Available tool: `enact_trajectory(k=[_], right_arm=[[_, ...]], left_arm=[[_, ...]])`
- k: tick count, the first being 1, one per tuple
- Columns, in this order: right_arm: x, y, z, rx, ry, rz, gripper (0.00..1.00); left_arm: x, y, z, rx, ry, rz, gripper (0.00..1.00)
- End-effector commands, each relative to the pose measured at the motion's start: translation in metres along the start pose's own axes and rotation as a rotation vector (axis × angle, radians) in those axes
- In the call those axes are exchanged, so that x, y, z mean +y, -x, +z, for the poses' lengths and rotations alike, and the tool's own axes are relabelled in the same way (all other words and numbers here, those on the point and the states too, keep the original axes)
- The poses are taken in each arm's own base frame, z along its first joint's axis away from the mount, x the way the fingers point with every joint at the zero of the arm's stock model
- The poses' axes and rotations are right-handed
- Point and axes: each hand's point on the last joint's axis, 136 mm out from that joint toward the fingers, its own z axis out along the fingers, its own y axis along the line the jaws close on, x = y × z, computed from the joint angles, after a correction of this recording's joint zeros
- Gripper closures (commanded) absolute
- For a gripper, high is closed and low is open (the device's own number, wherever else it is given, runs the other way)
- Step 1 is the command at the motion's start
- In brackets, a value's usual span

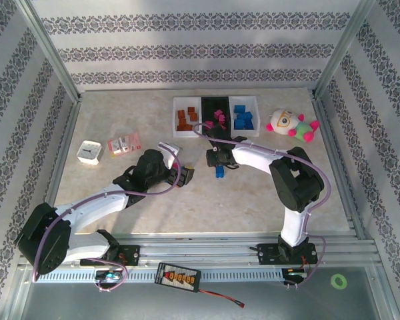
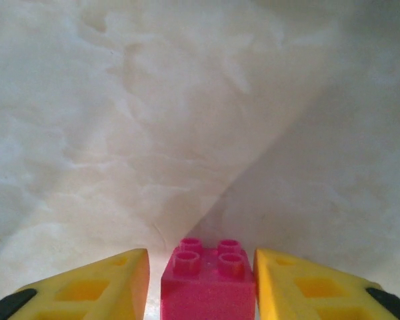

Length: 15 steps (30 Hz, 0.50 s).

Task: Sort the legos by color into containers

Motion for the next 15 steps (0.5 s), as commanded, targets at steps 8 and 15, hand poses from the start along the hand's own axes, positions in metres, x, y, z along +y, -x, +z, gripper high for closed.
enact_trajectory(k=[8, 15], right_arm=[[0.0046, 0.0029, -0.0004, 0.02, -0.003, -0.019, 0.59], [0.0099, -0.0036, 0.0082, 0.063, 0.015, -0.032, 0.55]], left_arm=[[-0.0052, 0.0135, -0.0069, -0.057, -0.01, 0.022, 0.01], [-0.0047, 0.014, -0.0074, -0.062, -0.009, 0.023, 0.01]])
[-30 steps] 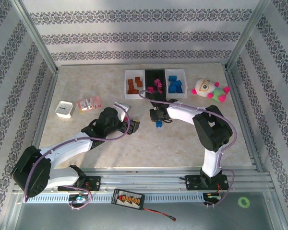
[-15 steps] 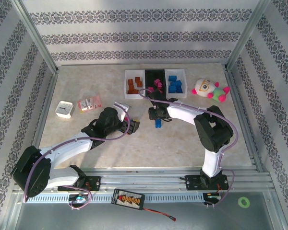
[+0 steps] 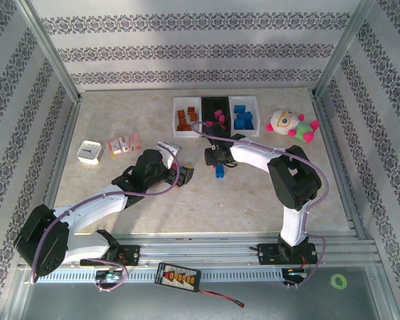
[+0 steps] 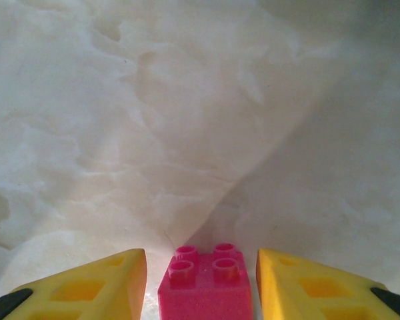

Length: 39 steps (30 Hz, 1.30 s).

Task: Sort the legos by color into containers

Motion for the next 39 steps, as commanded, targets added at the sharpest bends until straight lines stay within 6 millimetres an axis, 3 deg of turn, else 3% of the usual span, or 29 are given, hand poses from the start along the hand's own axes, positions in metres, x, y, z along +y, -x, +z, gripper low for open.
enact_trajectory(k=[1, 4, 8, 12, 19, 23, 32, 39], right_arm=[[0.005, -0.005, 0.006, 0.038, 0.007, -0.02, 0.56], [0.005, -0.005, 0.007, 0.048, 0.003, -0.025, 0.56], [0.005, -0.002, 0.003, 0.041, 0.004, -0.03, 0.65], [0.006, 0.01, -0.013, 0.001, 0.006, -0.027, 0.71], [0.005, 0.07, -0.056, -0.222, 0.001, -0.011, 0.74], [0.003, 0.11, -0.066, -0.308, -0.007, -0.017, 0.73], [-0.014, 0.187, -0.038, -0.413, -0.063, -0.004, 0.74], [-0.034, 0.217, -0.005, -0.424, -0.106, 0.017, 0.74]], left_arm=[[-0.005, 0.01, -0.005, -0.047, -0.011, 0.022, 0.01], [-0.004, 0.009, -0.005, -0.047, -0.01, 0.02, 0.01], [-0.004, 0.009, -0.007, -0.048, -0.009, 0.024, 0.01], [-0.005, 0.01, -0.007, -0.054, -0.009, 0.031, 0.01], [-0.004, 0.009, -0.006, -0.062, -0.008, 0.025, 0.01], [-0.003, 0.007, -0.005, -0.057, -0.005, 0.023, 0.01], [0.005, 0.002, -0.011, -0.054, 0.039, 0.003, 0.01], [0.018, -0.004, -0.017, -0.032, 0.111, -0.008, 0.01]])
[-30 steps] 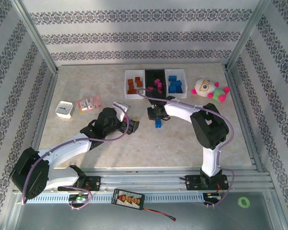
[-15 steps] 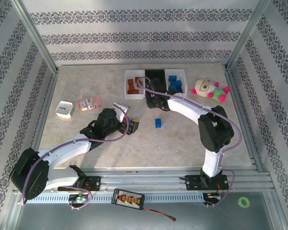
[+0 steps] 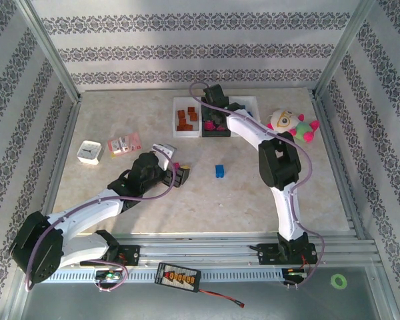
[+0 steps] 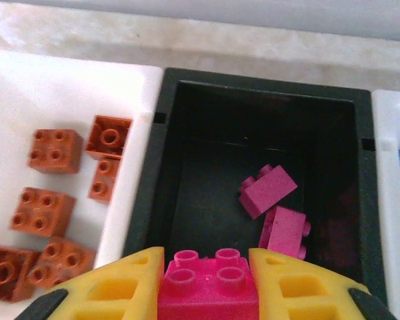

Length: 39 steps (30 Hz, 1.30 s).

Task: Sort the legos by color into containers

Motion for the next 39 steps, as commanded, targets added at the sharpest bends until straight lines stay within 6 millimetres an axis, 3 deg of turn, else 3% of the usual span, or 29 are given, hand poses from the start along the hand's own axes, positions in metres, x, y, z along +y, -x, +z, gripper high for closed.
enact_trajectory(k=[1, 3, 6, 10, 14, 19, 25, 30, 39], right_arm=[[-0.01, 0.018, 0.007, -0.035, -0.028, -0.002, 0.72], [-0.01, 0.017, 0.01, -0.023, -0.018, 0.001, 0.63], [-0.01, 0.021, -0.002, -0.032, -0.007, 0.0, 0.49], [-0.006, 0.023, -0.034, -0.059, 0.024, -0.024, 0.31], [0.004, 0.004, -0.071, -0.07, 0.088, -0.075, 0.23], [0.021, -0.038, -0.114, -0.05, 0.181, -0.117, 0.19], [0.036, -0.08, -0.148, -0.02, 0.234, -0.142, 0.17], [0.038, -0.087, -0.156, -0.019, 0.241, -0.134, 0.17], [0.045, -0.071, -0.155, -0.042, 0.25, -0.152, 0.17]], left_arm=[[0.006, -0.005, -0.004, 0.01, 0.049, -0.018, 0.01], [0.015, -0.005, -0.006, 0.012, 0.096, -0.049, 0.01], [0.037, -0.005, -0.013, 0.045, 0.233, -0.126, 0.01], [0.059, -0.014, -0.024, 0.121, 0.388, -0.218, 0.01], [0.073, -0.032, -0.031, 0.177, 0.476, -0.328, 0.02], [0.09, -0.069, -0.045, 0.337, 0.602, -0.502, 0.07], [0.081, -0.104, -0.037, 0.486, 0.554, -0.571, 0.13], [0.076, -0.127, -0.03, 0.593, 0.527, -0.577, 0.14], [0.08, -0.15, -0.018, 0.659, 0.541, -0.595, 0.15]])
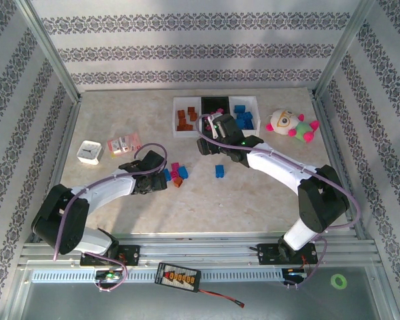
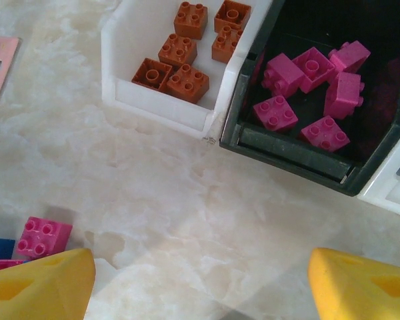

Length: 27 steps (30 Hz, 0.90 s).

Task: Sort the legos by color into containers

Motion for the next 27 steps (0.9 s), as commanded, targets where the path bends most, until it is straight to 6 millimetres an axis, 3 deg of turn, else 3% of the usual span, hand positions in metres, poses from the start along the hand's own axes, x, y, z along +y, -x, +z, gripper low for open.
enact_trajectory(k=[1, 12, 20, 25, 27], right_arm=[[0.006, 0.021, -0.005, -0.047, 0.02, 0.005, 0.17], [0.012, 0.016, -0.003, -0.032, 0.039, 0.018, 0.17], [0.009, 0.013, -0.005, -0.031, 0.028, 0.025, 0.17], [0.01, 0.015, -0.005, -0.033, 0.029, 0.019, 0.17], [0.01, 0.016, -0.005, -0.035, 0.032, 0.02, 0.17]], left_arm=[[0.007, -0.002, 0.008, 0.027, 0.018, -0.036, 0.19], [0.014, 0.018, 0.027, 0.017, 0.04, -0.092, 0.22], [0.014, 0.015, 0.03, 0.042, 0.032, -0.108, 0.45], [0.016, 0.008, 0.026, 0.055, 0.02, -0.122, 0.44], [0.016, 0.007, 0.025, 0.054, 0.012, -0.125, 0.52]])
